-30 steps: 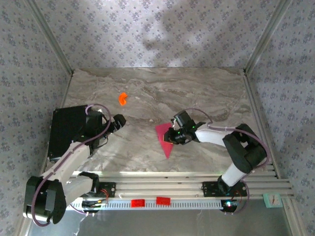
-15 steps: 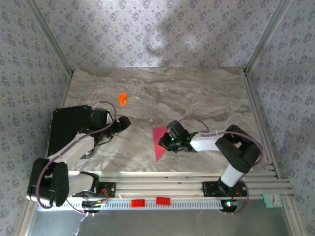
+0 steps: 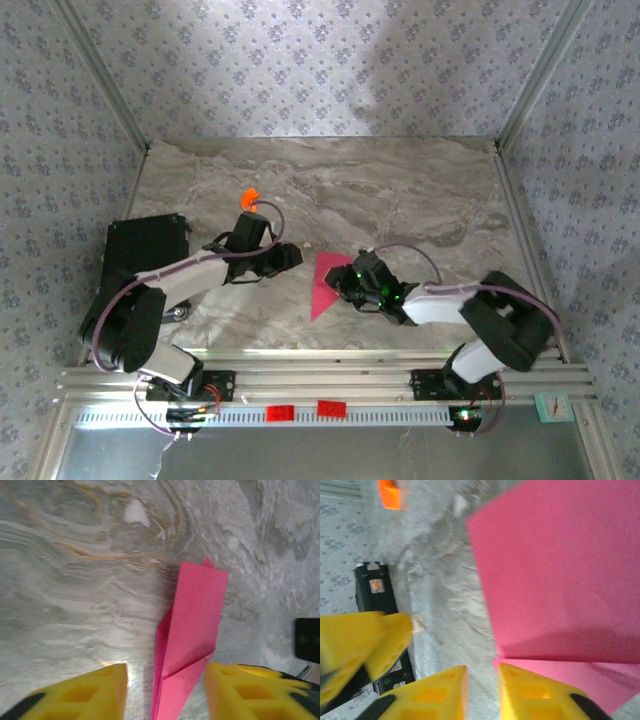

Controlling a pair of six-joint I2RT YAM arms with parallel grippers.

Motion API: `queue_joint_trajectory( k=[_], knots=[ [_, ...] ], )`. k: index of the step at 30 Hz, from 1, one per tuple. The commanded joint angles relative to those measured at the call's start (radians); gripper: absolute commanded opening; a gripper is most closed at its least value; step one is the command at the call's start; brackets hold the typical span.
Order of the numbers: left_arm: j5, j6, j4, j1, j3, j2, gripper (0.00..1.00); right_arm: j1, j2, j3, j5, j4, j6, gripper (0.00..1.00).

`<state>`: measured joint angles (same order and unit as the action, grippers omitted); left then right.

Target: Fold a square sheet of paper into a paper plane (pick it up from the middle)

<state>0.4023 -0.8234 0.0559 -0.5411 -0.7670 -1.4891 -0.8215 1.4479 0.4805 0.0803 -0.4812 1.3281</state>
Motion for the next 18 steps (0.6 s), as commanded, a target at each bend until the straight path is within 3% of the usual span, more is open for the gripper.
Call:
queue_joint_trajectory(
  k=[1, 3, 6, 9, 18],
  knots=[
    [0.059, -0.015, -0.049, -0.021, -0.054, -0.051, 0.36, 0.021, -0.11, 0.016, -0.088, 0.248, -0.113, 0.28],
    [0.085, -0.016, -0.057, -0.035, -0.081, -0.094, 0.3, 0.058, -0.147, -0.004, -0.084, 0.297, -0.1, 0.31],
    [0.133, -0.013, -0.057, -0.046, -0.132, -0.17, 0.2, 0.143, -0.167, -0.034, 0.022, 0.28, -0.124, 0.33],
    [0.169, -0.016, -0.056, -0.058, -0.183, -0.245, 0.11, 0.202, -0.164, -0.005, 0.105, 0.392, -0.164, 0.34],
    [0.163, -0.014, -0.031, -0.077, -0.238, -0.355, 0.05, 0.259, -0.141, 0.01, 0.248, 0.404, -0.263, 0.44]
  ],
)
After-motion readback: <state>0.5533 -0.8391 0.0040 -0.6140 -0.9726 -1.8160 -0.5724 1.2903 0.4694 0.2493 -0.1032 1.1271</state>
